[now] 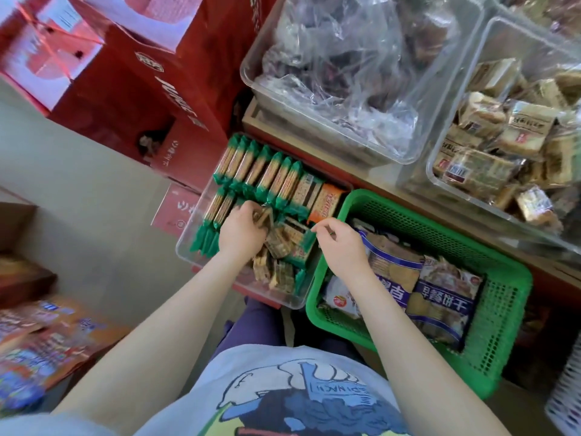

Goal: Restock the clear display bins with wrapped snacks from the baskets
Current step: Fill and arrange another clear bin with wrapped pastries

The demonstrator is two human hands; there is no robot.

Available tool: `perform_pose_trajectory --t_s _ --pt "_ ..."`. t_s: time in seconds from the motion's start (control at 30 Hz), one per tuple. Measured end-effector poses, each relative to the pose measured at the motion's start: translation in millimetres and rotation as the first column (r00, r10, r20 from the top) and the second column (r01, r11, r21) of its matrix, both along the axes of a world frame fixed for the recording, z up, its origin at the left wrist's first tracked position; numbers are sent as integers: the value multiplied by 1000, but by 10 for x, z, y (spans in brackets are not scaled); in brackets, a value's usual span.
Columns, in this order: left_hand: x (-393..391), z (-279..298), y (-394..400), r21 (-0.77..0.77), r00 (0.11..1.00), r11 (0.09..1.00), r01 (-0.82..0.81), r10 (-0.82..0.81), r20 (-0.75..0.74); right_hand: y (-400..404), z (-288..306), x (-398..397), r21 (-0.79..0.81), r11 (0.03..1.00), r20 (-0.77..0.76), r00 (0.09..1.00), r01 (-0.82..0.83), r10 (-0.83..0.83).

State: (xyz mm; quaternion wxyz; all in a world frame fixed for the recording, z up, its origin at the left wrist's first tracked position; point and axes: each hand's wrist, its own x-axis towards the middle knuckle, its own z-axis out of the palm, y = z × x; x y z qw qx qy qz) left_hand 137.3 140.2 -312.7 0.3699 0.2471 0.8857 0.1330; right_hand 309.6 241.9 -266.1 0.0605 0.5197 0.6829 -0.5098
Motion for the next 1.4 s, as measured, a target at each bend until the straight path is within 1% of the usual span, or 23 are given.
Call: perform_pose_trajectory --t_s 0.07,0.13,0.17,0.23,0.3,0.37,0.43,0.5,0.53,0.6,0.67,0.73,0.77,0.83,0.87,0.9,0.93,1.03,1.13,1.2,1.27,1.33,1.4 --pt "-33 226 -40 113 964 974 -196 170 202 59 75 -8 -36 993 -45 993 108 -110" --pt "-41 478 -4 217 882 912 -347 239 407 125 189 -1 -98 969 -89 968 227 -235" --pt "-21 623 68 262 852 890 -373 217 476 168 254 10 -131 955 -112 953 265 -280" --pt "70 895 292 354 826 862 -363 121 551 278 425 54 -234 924 -185 919 302 -347" --pt "237 1148 586 436 810 838 -328 12 586 404 617 147 -349 884 -295 859 310 -418" --pt "439 1359 900 502 792 812 -298 -82 604 567 818 319 -382 856 -388 781 348 -490" --pt "647 1501 1209 565 809 783 -261 -142 571 783 1021 564 -295 860 -443 737 417 -510" --pt "852 1589 1496 621 849 758 -198 -184 495 1030 1205 860 -153 845 -468 716 512 -518" --pt "953 1629 1632 652 884 747 -132 -208 418 1162 1300 1028 -78 820 -471 704 567 -532" --pt "1164 1671 1901 698 933 714 52 -283 220 1457 1500 1355 73 729 -464 670 680 -579" --pt "1382 1629 2167 680 929 690 247 -368 35 1778 1611 1636 228 638 -453 661 735 -599" --pt "1573 1520 2391 553 892 720 420 -438 -108 2101 1617 1815 414 603 -396 731 682 -556" --pt "1644 1443 2469 473 867 733 489 -471 -166 2252 1587 1860 502 614 -336 792 609 -510" --pt "1717 1285 2561 370 830 744 557 -513 -218 2520 1453 1910 618 710 -123 934 338 -337" --pt "1724 1225 2576 356 826 746 563 -515 -226 2621 1355 1916 623 765 22 974 162 -224" --pt "1720 1168 2582 357 827 746 563 -511 -237 2696 1262 1911 592 806 156 980 10 -126" --pt "1720 1139 2578 362 827 743 563 -505 -247 2740 1179 1902 551 830 251 966 -88 -64" --pt "1743 1093 2571 369 828 741 561 -493 -268 2815 978 1873 552 808 361 932 -204 -12" --pt "1757 1080 2581 367 824 738 565 -489 -286 2939 899 1845 555 797 416 909 -239 -17" --pt "1741 1069 2581 386 829 734 559 -485 -280 3009 921 1797 532 821 418 907 -208 -42" --pt "1741 1057 2573 396 835 735 551 -477 -276 2959 954 1709 539 827 380 922 -159 -70" --pt "1763 1079 2583 387 836 741 548 -478 -268 2756 993 1613 594 801 251 964 -76 -94" --pt "1754 1142 2594 443 865 747 496 -468 -179 2451 1047 1544 653 755 22 994 64 -103"
